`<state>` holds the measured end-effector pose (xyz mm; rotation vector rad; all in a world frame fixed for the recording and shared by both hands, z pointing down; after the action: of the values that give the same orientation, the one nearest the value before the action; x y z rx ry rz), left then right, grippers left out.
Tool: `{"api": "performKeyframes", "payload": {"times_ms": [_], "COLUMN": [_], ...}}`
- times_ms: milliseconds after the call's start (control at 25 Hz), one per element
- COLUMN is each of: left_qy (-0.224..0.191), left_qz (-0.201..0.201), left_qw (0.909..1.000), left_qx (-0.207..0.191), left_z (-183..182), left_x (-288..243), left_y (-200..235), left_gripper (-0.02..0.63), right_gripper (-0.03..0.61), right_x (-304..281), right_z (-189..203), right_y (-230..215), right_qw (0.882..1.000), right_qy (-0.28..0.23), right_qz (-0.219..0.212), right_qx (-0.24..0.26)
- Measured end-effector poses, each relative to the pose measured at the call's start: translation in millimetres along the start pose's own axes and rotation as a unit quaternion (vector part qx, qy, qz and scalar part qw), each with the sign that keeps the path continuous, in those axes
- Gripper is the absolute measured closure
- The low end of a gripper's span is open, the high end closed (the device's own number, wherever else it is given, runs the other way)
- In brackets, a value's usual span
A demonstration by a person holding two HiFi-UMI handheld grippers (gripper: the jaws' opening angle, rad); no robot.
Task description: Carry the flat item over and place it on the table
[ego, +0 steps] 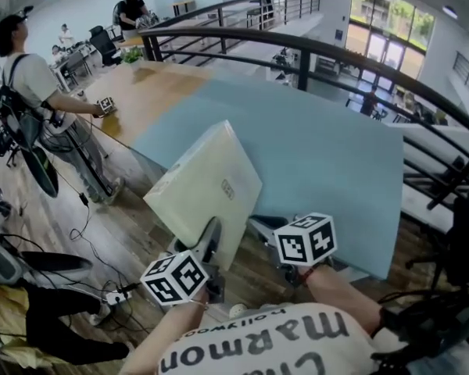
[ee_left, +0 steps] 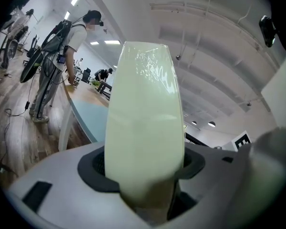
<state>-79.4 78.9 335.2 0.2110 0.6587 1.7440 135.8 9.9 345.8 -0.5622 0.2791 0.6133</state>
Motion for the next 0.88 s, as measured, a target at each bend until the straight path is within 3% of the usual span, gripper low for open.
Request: {"api": "performKeyframes", "payload": {"times_ms": [320,480,880], "left_qy": [-0.002,-0.008,0.014], "left_qz": [0.006,0.013,0.014], "left_qw": [1.0,0.9999,0.9993], "left_qx": [-0.006,0.001,0.031], "left_z": [-61,-70,-85], "left_x": [-17,-27,-63], "left_y": [67,87,124], "left_gripper": [0.33,0.33,0.33], "right_gripper": [0.531,0.532,0.532], "right_x": [-73,-97,-143], "right_z": [-38,-45,-69], "right_y": [22,26,13], "right_qw": [1.0,1.0,1.0], "right_qy": [-0.016,-0.022,0.016], "right_qz": [0.008,0.009,0.018], "right_qx": [-0.002,0.001,0.006]}}
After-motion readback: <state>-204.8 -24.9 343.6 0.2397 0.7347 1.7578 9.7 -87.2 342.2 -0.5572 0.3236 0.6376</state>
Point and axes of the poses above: the fingertips, and each gripper's own axes: x backward along the fingers, y to its left, z out of its underside, the point moved 10 cm from there along x, backward along the fingers, and after that the axes turned 1 degree about z, right-handed, at the moved point
